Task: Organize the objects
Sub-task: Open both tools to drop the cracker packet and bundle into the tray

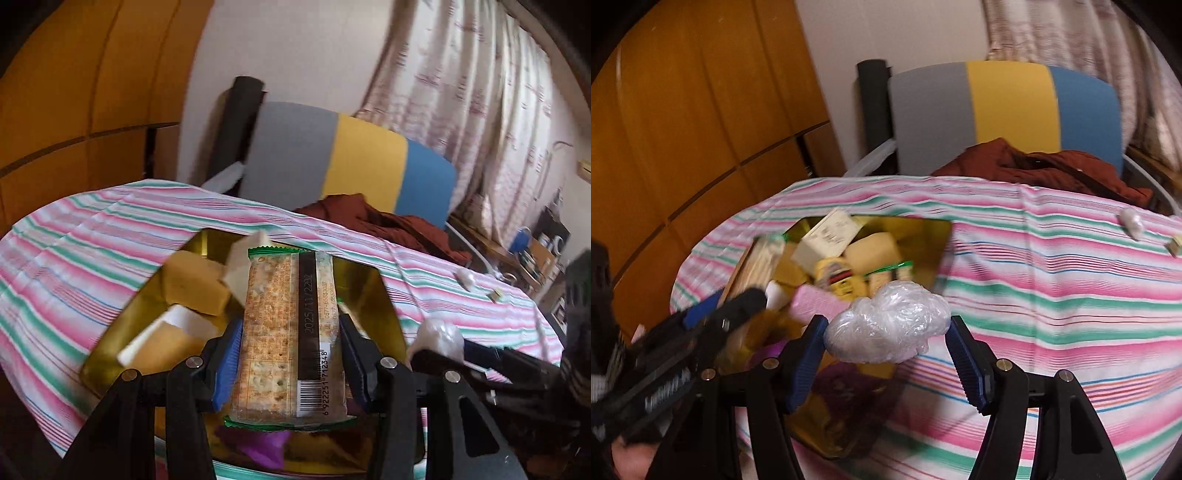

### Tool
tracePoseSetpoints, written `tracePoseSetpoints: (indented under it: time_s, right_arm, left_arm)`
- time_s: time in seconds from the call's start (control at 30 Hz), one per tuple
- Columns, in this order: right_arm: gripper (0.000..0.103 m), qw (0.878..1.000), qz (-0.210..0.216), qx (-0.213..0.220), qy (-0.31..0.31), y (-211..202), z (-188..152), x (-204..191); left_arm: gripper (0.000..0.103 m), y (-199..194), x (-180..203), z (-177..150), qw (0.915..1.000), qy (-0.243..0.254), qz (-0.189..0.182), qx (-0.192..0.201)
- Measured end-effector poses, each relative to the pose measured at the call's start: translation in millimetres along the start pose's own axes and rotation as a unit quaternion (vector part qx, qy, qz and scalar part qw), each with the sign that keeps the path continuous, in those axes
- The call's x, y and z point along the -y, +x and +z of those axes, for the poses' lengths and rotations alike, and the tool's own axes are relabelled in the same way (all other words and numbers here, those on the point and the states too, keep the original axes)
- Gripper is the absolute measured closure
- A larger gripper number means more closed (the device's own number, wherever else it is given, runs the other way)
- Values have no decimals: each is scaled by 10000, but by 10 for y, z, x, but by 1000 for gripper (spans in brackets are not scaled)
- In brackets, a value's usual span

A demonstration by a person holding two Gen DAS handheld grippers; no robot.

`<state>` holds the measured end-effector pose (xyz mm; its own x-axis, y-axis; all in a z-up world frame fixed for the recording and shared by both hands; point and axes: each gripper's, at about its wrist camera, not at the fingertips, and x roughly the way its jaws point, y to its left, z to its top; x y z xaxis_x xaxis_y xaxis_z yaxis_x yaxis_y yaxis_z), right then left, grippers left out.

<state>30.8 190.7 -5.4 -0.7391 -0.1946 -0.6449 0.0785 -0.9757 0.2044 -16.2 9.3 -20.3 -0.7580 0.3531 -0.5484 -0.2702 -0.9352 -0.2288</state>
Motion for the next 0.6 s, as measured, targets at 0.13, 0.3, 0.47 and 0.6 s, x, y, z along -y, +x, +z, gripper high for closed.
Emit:
tracePoseSetpoints:
  time_s: [0.13,0.3,0.47,0.6]
  right_arm:
    - [36,9998,61,-137,-121,102,-12,-116]
    - [36,9993,-114,-287,-229,286,83,-131]
    - [33,9989,-205,-375,-208,389,174,-99]
    - [19,9990,-245,-361,-102,354,179,-56]
  left_arm:
    - [53,76,-168,15,9996,-81,185,-207]
    - [53,200,-297,15,9983,-205,273,-468]
    - [53,283,-286,14,9976,-164,270,-617]
    - [51,328,-277,21,9970,-117,356,-675]
